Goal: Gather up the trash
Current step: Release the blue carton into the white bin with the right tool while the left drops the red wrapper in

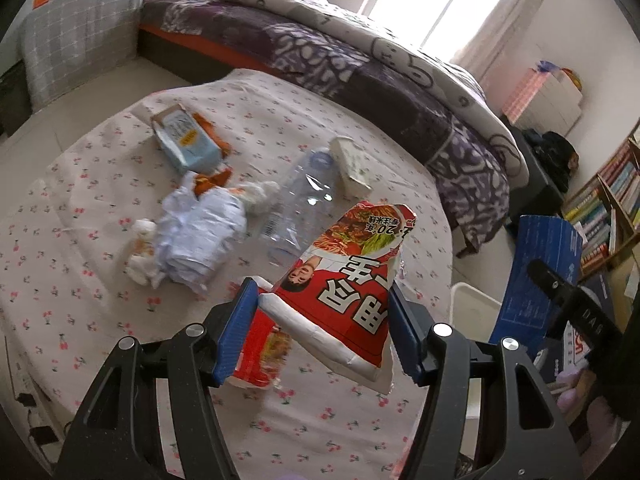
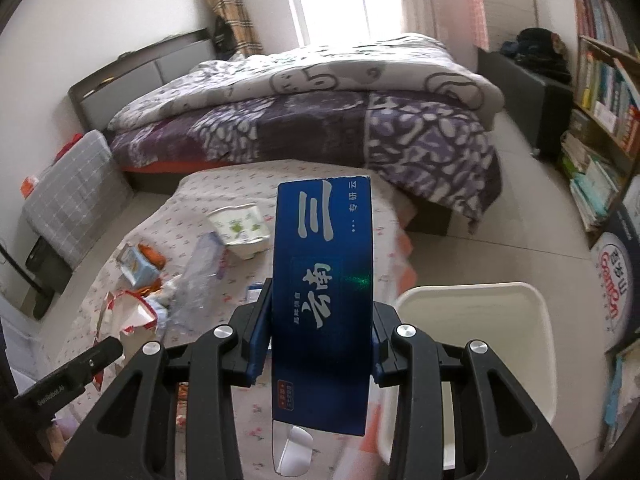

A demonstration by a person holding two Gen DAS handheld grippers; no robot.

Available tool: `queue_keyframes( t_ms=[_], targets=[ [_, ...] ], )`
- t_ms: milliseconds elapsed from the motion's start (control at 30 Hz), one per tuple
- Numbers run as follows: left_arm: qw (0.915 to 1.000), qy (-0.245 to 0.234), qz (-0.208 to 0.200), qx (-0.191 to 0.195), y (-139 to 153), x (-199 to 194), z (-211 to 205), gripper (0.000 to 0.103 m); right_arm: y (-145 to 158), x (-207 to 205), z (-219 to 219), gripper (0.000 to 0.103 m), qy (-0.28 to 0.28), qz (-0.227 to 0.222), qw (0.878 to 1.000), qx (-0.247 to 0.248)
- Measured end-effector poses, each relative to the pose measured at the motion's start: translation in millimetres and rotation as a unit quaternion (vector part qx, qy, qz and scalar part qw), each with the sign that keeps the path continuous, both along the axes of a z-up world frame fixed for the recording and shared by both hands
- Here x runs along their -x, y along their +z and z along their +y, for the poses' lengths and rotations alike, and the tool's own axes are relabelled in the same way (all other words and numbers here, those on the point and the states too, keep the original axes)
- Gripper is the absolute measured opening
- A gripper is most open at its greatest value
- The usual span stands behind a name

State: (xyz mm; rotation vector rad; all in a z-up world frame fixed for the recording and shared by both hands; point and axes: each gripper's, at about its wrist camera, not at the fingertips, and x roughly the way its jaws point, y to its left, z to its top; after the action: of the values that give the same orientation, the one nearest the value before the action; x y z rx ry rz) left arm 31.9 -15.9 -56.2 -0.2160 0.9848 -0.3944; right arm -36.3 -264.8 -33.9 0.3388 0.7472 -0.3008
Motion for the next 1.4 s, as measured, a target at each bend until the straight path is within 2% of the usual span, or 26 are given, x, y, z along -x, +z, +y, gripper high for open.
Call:
queue_keyframes(
  t_ms=[167, 467, 500, 567, 733, 1033, 1167, 1267, 1400],
  targets=[
    [0.9998, -0.021, 0.008, 0.002, -7.7, 6.9, -23.8, 0.06, 0.4, 14.0, -31.1, 0.038, -0.031, 0.013, 0.999, 0.001],
    [0.9964, -0.072, 0.038, 0.022, -28.8, 21.5, -82.1, 0.06, 0.4, 42.2, -90.6, 0.042, -0.096, 0.029, 0.994, -0.032],
    [0.9957, -0.079, 0.042, 0.023, -31.1, 23.6, -88.7, 0.06, 1.7, 46.7, -97.9, 0.046, -0.108, 0.028, 0.993, -0.035],
    [0.9938, -0.095, 0.05, 0.026, -36.6, 29.3, -104.3, 0.06, 4.0, 52.5, -108.4, 0.063, -0.128, 0.024, 0.991, -0.036],
    [0.989, -0.13, 0.068, 0.019, -51.1, 45.0, -135.8, 0.06, 14.2, 70.3, -134.1, 0.075, -0.177, 0.006, 0.983, -0.037],
    [0.9794, -0.182, 0.087, 0.004, -66.8, 69.6, -192.5, 0.061, 25.5, 88.7, -155.1, 0.079, -0.207, -0.022, 0.976, -0.061],
    [0.9748, -0.21, 0.076, 0.008, -62.1, 78.2, -219.0, 0.062, 32.4, 96.8, -160.5, 0.08, -0.219, -0.037, 0.973, -0.06],
    [0.9713, -0.227, 0.069, 0.017, -56.5, 79.9, -234.6, 0.067, 36.4, 102.7, -164.1, 0.085, -0.232, -0.047, 0.97, -0.055],
    [0.9678, -0.239, 0.073, 0.027, -53.9, 81.9, -246.3, 0.076, 37.9, 107.6, -170.3, 0.085, -0.245, -0.054, 0.966, -0.056]
  ],
)
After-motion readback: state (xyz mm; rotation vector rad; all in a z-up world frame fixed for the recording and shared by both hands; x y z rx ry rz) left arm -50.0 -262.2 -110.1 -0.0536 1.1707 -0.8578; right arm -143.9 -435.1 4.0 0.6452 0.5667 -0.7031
